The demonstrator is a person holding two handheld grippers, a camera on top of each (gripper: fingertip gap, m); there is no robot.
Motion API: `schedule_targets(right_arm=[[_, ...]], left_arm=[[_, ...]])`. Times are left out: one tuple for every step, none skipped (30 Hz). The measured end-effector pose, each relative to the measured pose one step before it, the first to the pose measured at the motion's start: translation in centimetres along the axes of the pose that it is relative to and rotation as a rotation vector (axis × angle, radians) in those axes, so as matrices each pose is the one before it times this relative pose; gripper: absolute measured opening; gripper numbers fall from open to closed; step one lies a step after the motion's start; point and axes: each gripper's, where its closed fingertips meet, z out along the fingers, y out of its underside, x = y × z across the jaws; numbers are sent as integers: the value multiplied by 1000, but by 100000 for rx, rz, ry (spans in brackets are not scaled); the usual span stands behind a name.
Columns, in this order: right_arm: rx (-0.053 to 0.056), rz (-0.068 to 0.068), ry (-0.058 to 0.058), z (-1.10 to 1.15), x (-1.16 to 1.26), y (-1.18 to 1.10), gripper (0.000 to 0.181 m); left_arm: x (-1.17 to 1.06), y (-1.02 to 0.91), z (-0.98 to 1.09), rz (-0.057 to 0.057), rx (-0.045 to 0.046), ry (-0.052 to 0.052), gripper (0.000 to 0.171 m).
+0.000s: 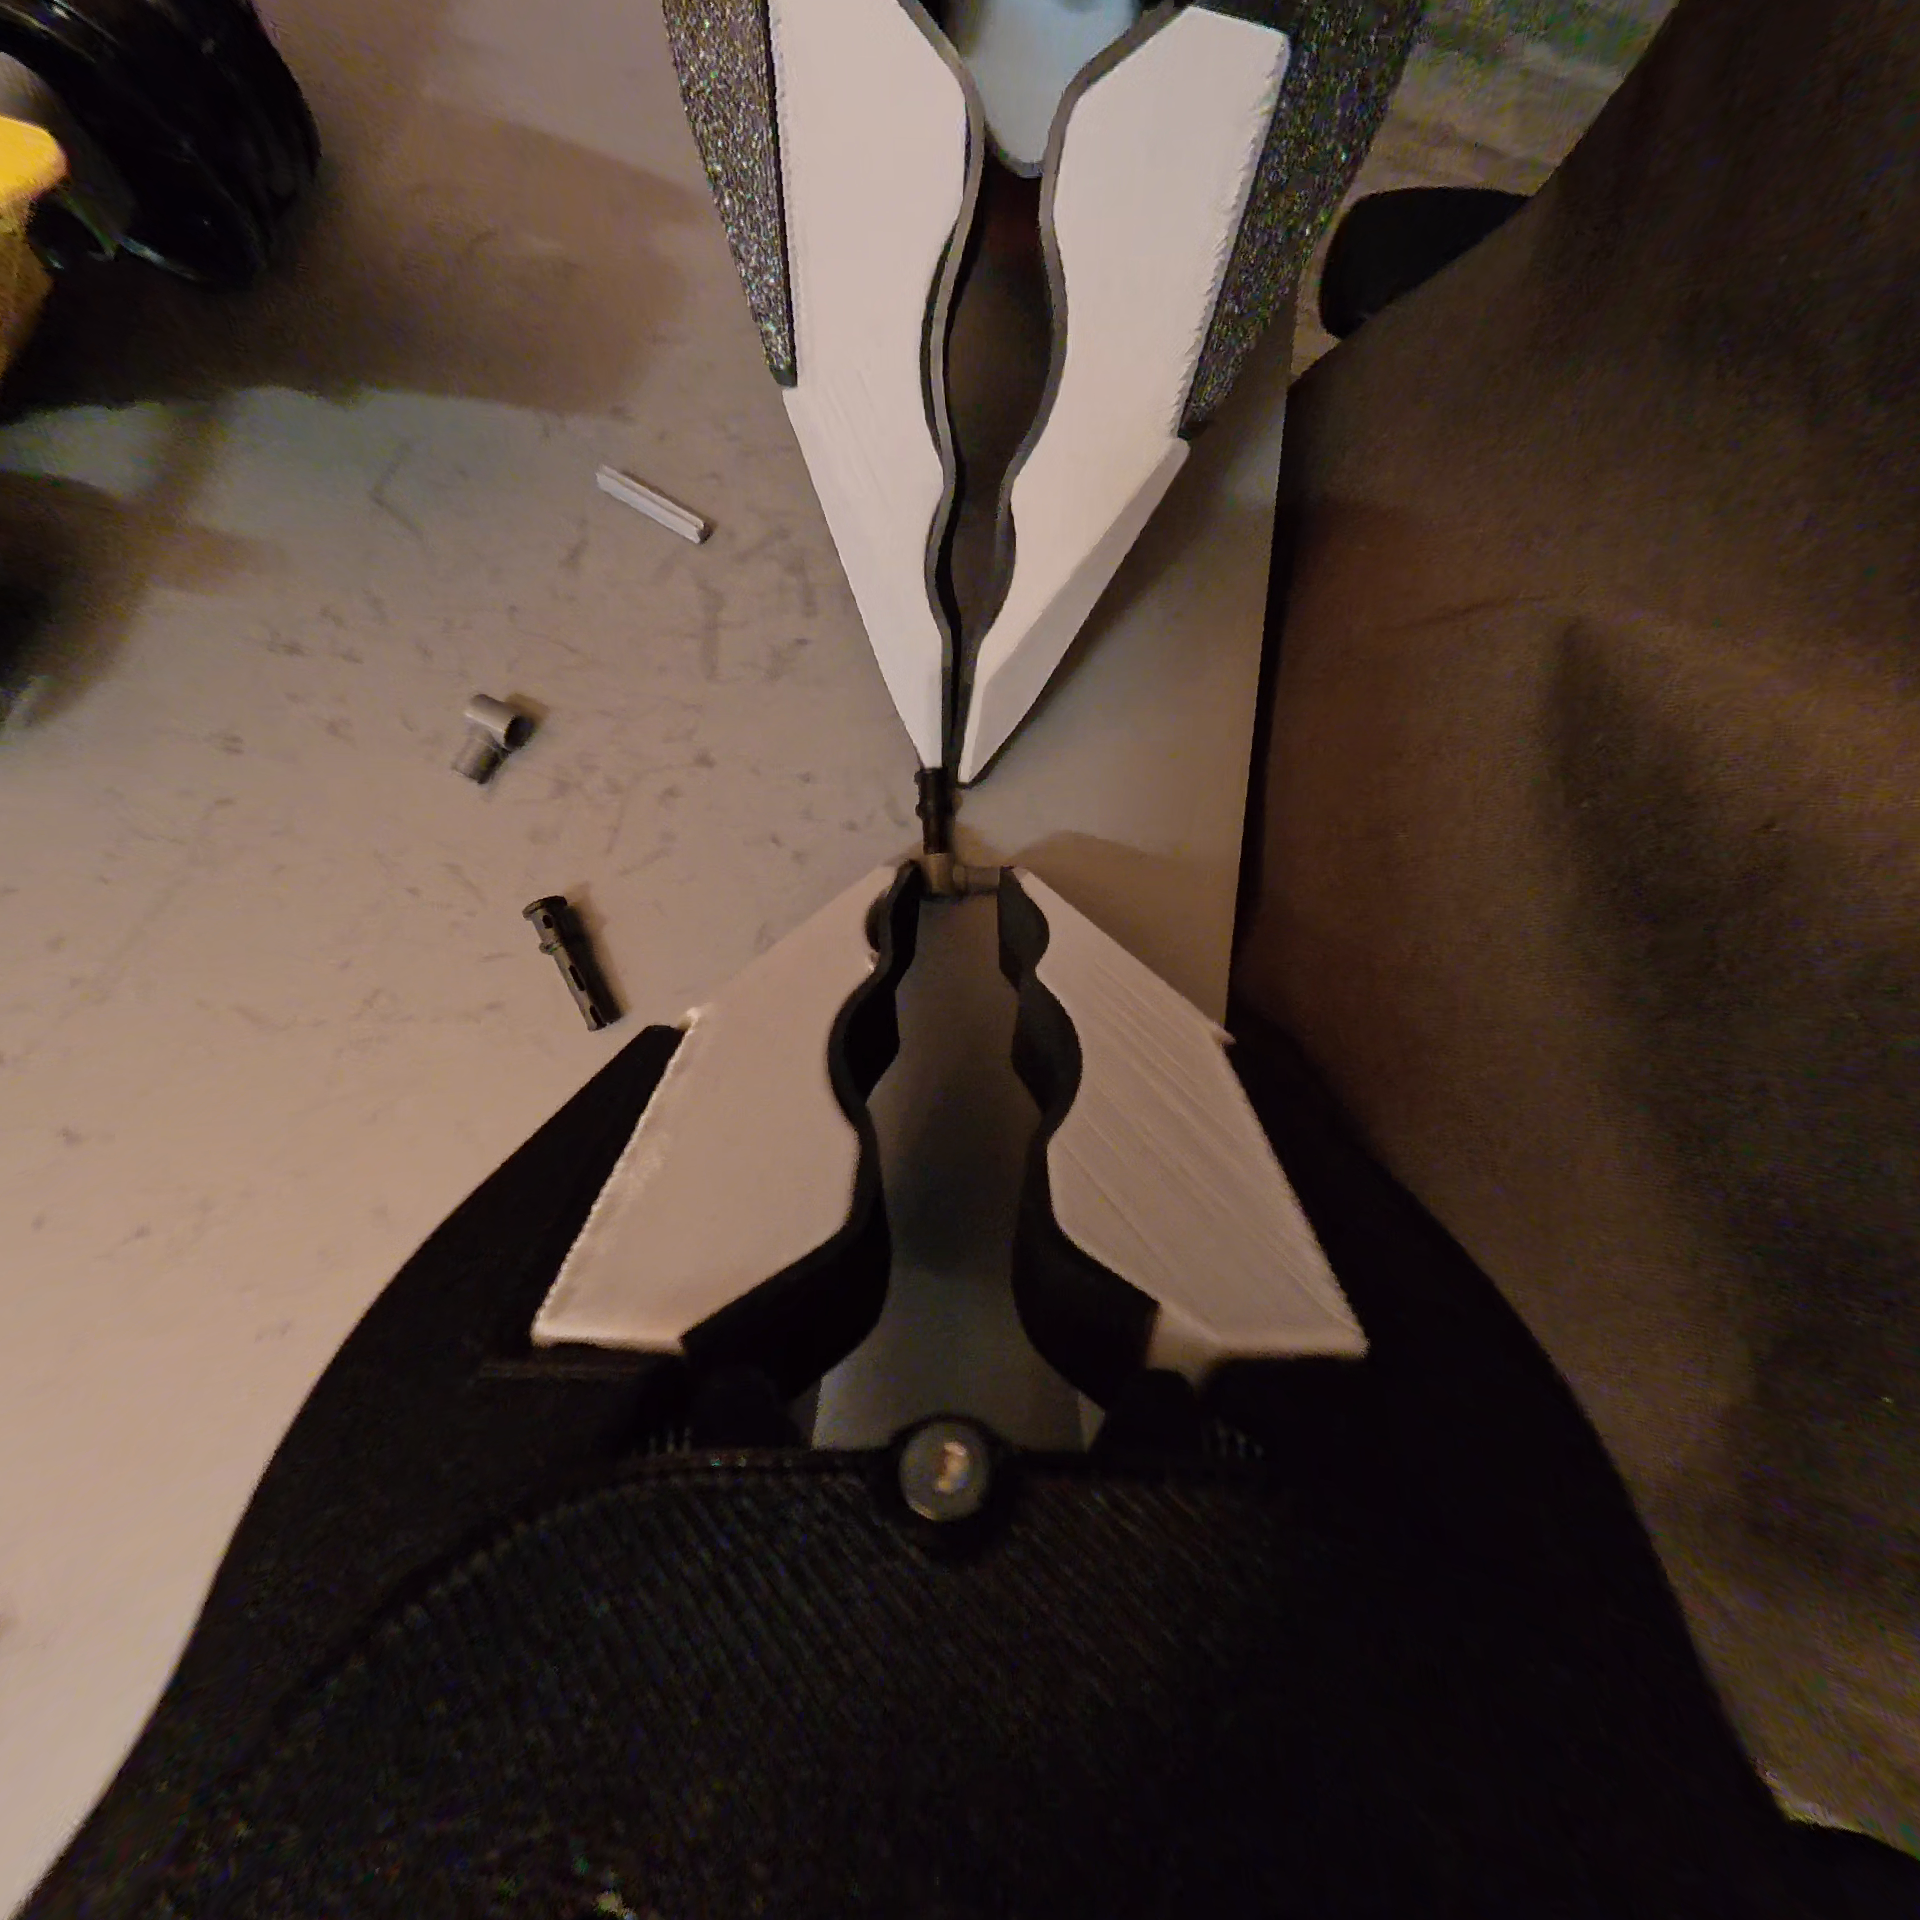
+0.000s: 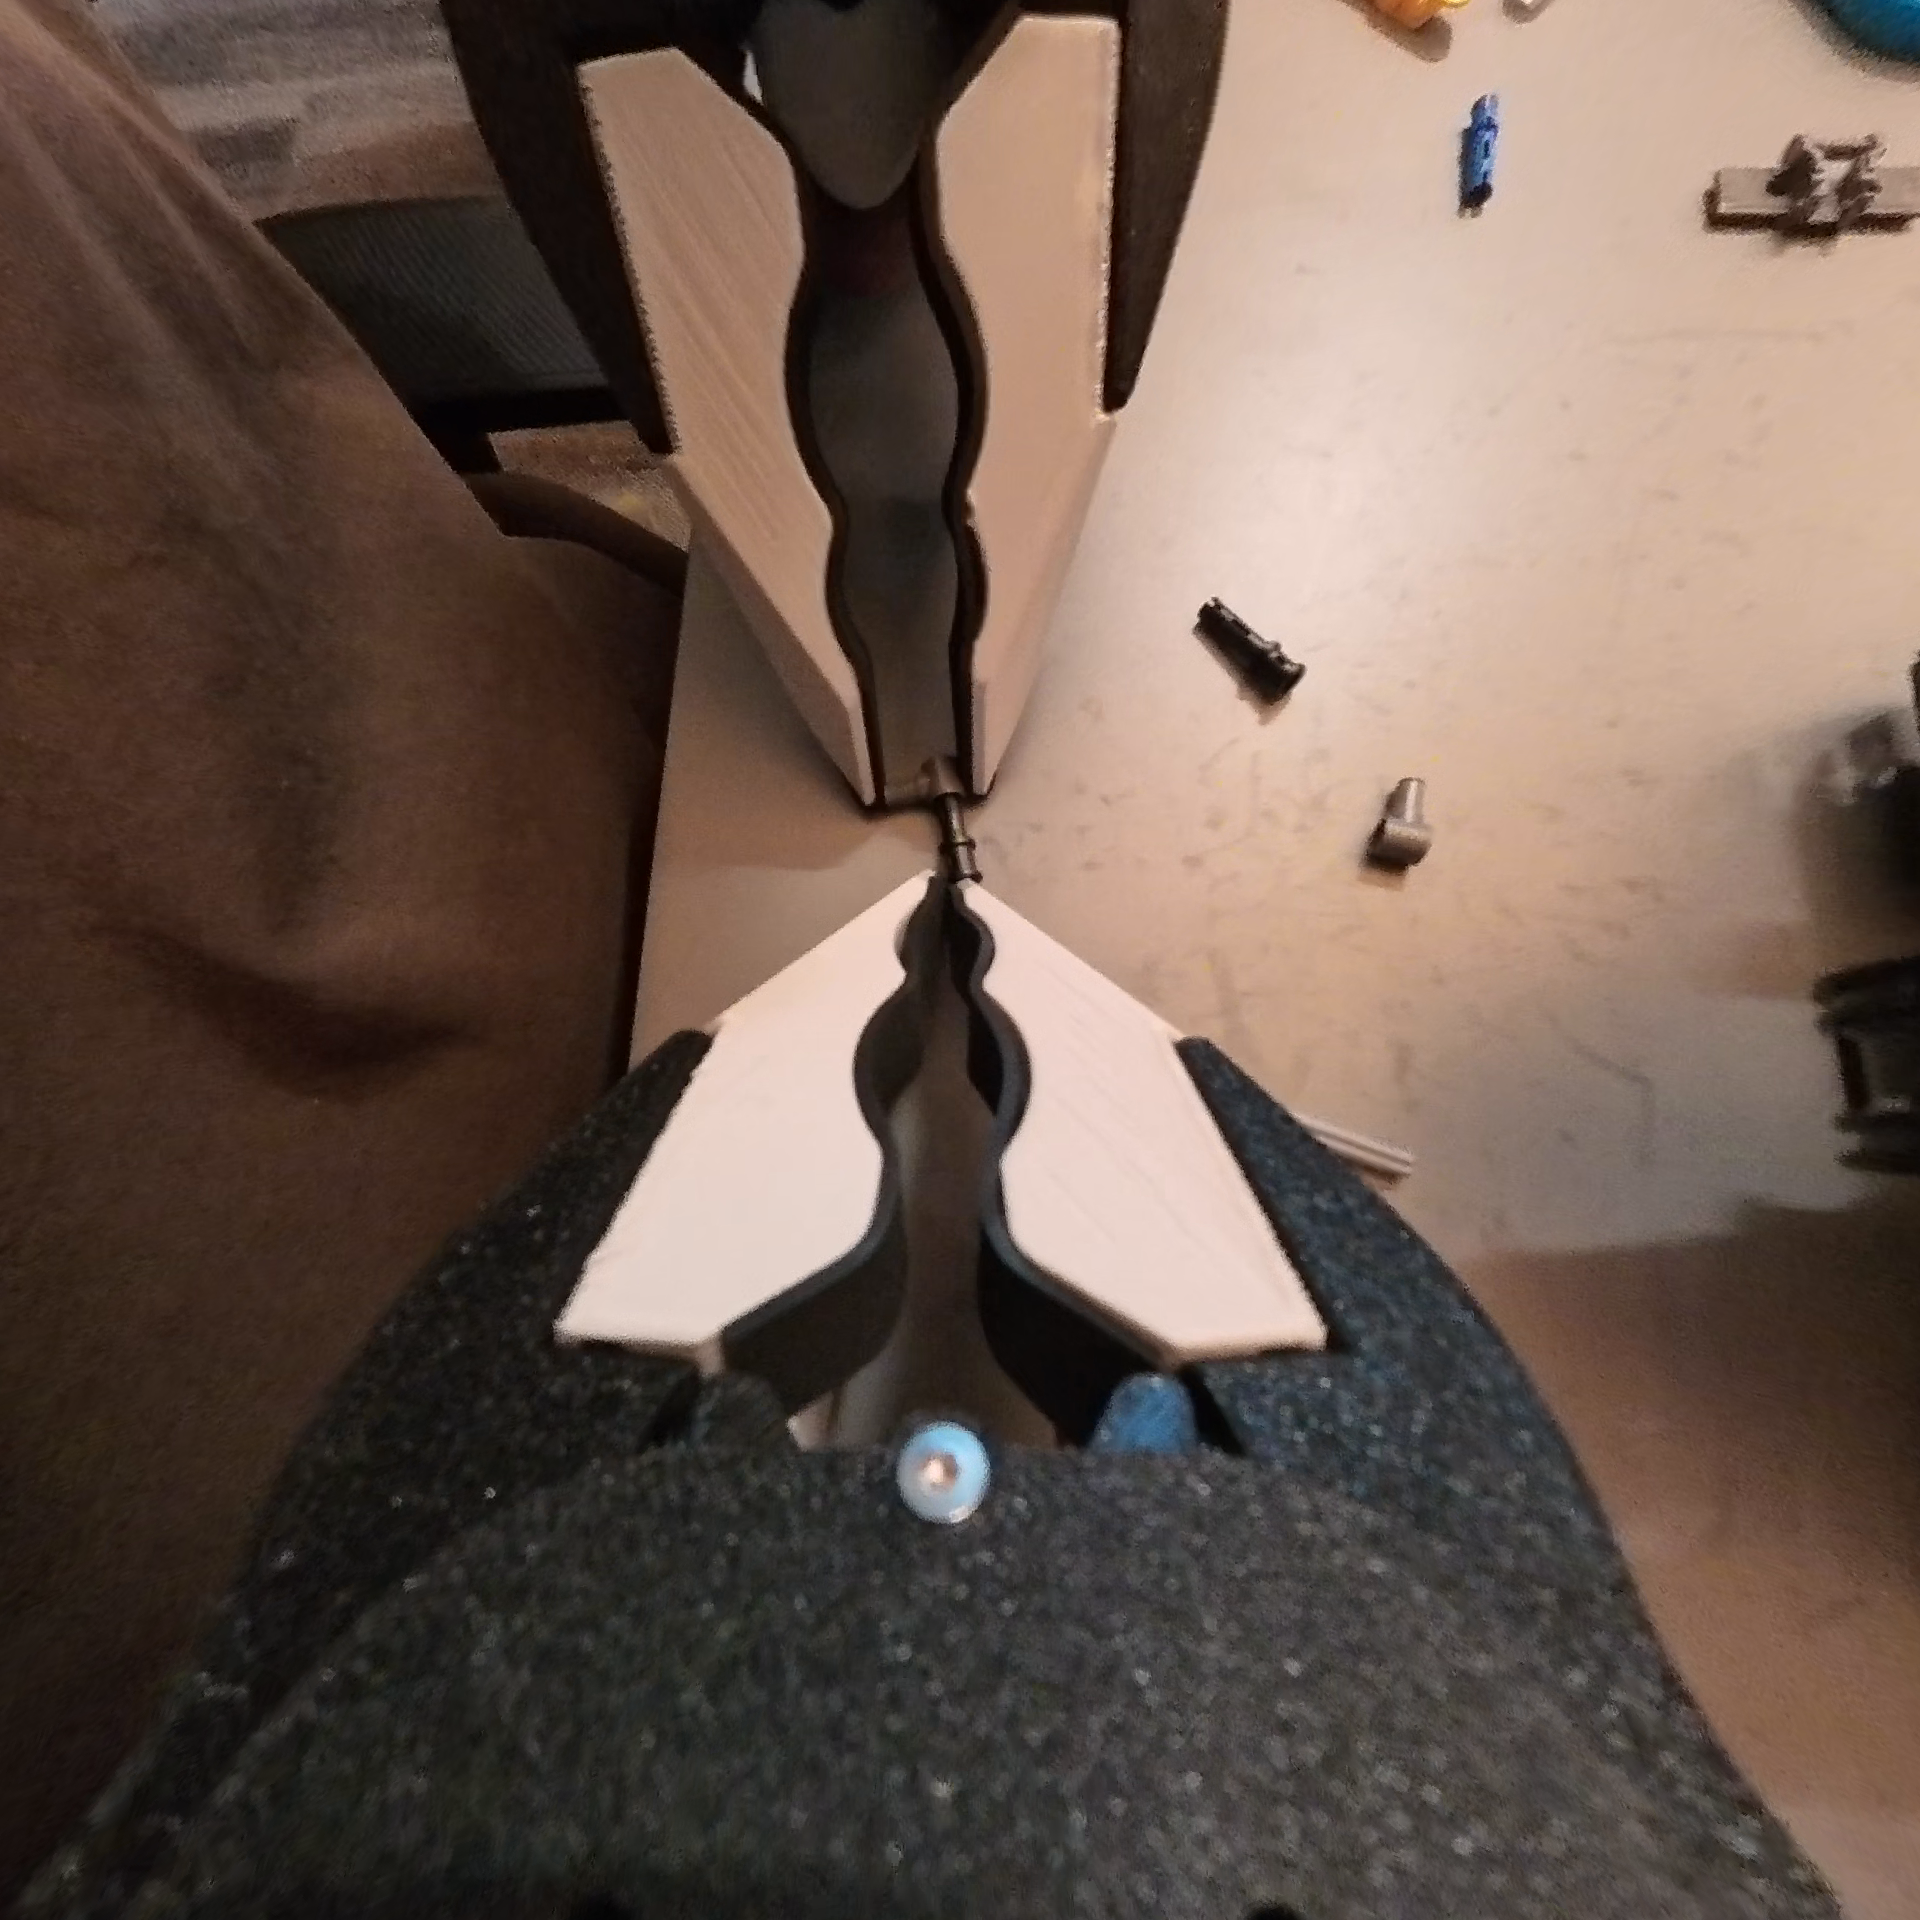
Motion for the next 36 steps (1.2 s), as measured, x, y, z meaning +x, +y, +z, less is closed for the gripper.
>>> schedule_targets(right_arm=[[-467, -519, 48, 24, 3, -13, 0], [-337, -322, 106, 11, 5, -25, 0], [-441, 35, -52, 14, 13, -28, 0], [-521, -131, -122, 15, 2, -8, 0], [-428, -225, -19, 21, 23, -21, 0], [-332, -269, 40, 15, 27, -36, 0], [-224, -328, -59, 42, 26, -43, 0], [-75, -279, -110, 37, 39, -52, 0], [125, -134, 23, 53, 70, -71, 0], [399, 120, 98, 77, 80, -87, 0], [470, 219, 14, 57, 57, -71, 0], [71, 656, -489, -1, 2, 9, 0], [114, 1184, -478, -16, 20, 26, 0], [325, 1347, 18, -34, 46, 18, 0], [688, 1058, 628, -61, 82, 16, 0], [999, 507, 694, -30, 12, 23, 0], [973, 306, 743, -24, -37, 29, 0], [245, 218, 815, -35, -40, 65, 0], [-2, -112, 1221, -61, 18, 55, 0], [19, -228, 1614, -98, 89, 43, 0], [329, -79, 1245, -82, 76, 25, 0], [307, 439, 563, -69, 39, 31, 0], [261, 664, -128, -39, -20, -15, 1], [235, 580, -523, -1, -48, -38, 2], [215, 339, -649, 21, -58, -71, 3], [138, -42, -587, 46, -44, -85, 3], [-55, -510, -292, 66, 13, -60, 3], [-220, -1001, -423, 63, 0, -40, 4], [-325, -1178, -706, 84, -34, -24, 4], [-432, -1216, -794, 100, -42, -5, 5], [-446, -1292, -877, 102, -50, -20, 6], [-193, -1313, -873, 79, -59, -57, 7], [-159, -1187, -958, 60, -75, -43, 7], [-138, -1043, -891, 47, -51, -34, 7], [-126, -1081, -700, 12, -38, 0, 7], [-147, -761, -795, 17, -59, 9, 6]], left_arm=[[17, -5, -7, -585, 8, 793, 12], [1, -4, -3, -349, 33, 497, 12], [-1, -5, -4, -107, -3, 239, 12], [15, 0, 0, 5, 1, 110, 12], [-3, 0, 8, 199, -4, -172, 12], [0, 8, -8, 360, -19, -278, 12], [11, 2, 1, 53, -6, 6, 12], [8, 0, -2, -73, -8, 120, 12], [-6, -6, 4, 26, -1, 16, 12], [13, 9, -2, 153, -3, -81, 12], [3, 3, 10, 324, -2, -265, 12], [-2, 5, -7, 356, -3, -297, 12], [-3, -5, 2, -29, 34, -33, 12], [-17, -31, -2, -157, 179, 41, 13], [-7, -20, -6, -274, 109, -44, 14], [-18, 12, -13, -335, -28, -196, 15], [10, 21, -25, -637, 69, -339, 15], [20, 26, -52, -117, 118, -420, 15], [32, -7, -117, 563, 450, -533, 18], [-35, -21, -190, 672, 786, -1014, 23], [-108, -13, -242, 459, 812, -1378, 26], [-151, 30, -288, 177, 463, -1397, 27], [-131, 49, -293, -149, 387, -1227, 28], [-31, 36, -273, -452, 301, -606, 28], [133, 16, -229, -795, 227, 284, 28], [271, -7, -132, -1148, 319, 829, 27], [318, 14, -8, -1155, 172, 608, 24], [170, 60, 120, -1073, -296, -924, 20], [-22, 140, 211, -589, -881, -2581, 13], [-8, 154, 252, 378, -958, -2805, 9], [-82, 172, 247, 647, -1038, -3151, 4], [-42, 88, 206, 661, -575, -2348, 5], [66, -81, 109, 133, 401, -1083, 5], [116, -57, 62, -196, 216, -55, 5], [15, -1, 5, -248, -46, -138, 5], [-13, 13, -15, -456, -14, 114, 5]])
